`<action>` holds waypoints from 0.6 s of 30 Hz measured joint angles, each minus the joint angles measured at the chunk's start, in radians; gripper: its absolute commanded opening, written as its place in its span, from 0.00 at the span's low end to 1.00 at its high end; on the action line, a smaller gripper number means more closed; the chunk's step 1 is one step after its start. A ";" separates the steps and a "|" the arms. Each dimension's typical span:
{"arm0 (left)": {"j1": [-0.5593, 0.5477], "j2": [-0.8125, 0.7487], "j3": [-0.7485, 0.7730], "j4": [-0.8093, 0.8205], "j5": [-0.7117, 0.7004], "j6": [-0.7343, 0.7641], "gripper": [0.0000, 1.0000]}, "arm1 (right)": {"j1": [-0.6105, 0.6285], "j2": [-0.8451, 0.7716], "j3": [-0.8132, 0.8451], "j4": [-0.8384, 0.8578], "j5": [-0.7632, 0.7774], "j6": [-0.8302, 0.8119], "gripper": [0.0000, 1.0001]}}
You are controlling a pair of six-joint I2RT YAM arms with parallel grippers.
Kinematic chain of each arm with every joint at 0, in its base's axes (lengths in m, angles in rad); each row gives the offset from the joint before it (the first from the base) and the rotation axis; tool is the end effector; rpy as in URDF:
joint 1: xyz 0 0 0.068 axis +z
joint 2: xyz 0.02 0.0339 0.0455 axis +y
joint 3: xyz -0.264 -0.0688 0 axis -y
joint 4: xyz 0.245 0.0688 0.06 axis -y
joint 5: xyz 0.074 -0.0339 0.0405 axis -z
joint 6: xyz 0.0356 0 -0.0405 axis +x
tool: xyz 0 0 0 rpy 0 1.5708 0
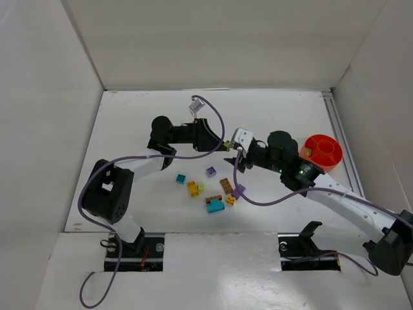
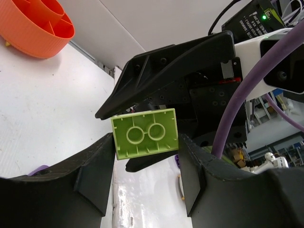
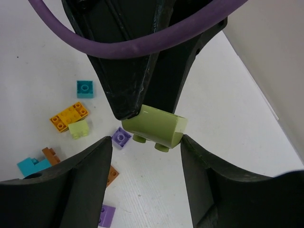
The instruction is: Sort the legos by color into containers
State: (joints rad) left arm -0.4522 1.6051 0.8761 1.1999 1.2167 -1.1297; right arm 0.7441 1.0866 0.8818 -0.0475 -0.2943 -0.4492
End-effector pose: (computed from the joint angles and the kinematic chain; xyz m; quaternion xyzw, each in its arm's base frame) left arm 0.2811 -0.1737 0.2981 0.3170 0.5664 -0.7075 0.2796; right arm 0.1798 0.1795 0.3291 -0.5136 0.5964 0.2037 0.5823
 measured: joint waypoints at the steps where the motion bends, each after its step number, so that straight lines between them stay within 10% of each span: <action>1: 0.000 0.000 0.000 0.000 -0.001 0.000 0.30 | 0.001 -0.001 0.000 0.003 0.002 0.005 0.63; 10: -0.006 0.000 0.000 0.000 -0.014 0.002 0.30 | 0.003 -0.014 0.007 0.026 0.015 0.035 0.62; 18: -0.006 -0.010 0.000 -0.019 -0.022 0.006 0.30 | 0.003 -0.013 0.011 0.072 0.020 0.048 0.36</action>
State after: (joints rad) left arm -0.4580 1.5955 0.8761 1.1805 1.1950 -1.1236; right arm 0.7471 1.0740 0.8932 0.0246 -0.2745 -0.4011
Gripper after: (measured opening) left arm 0.475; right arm 0.447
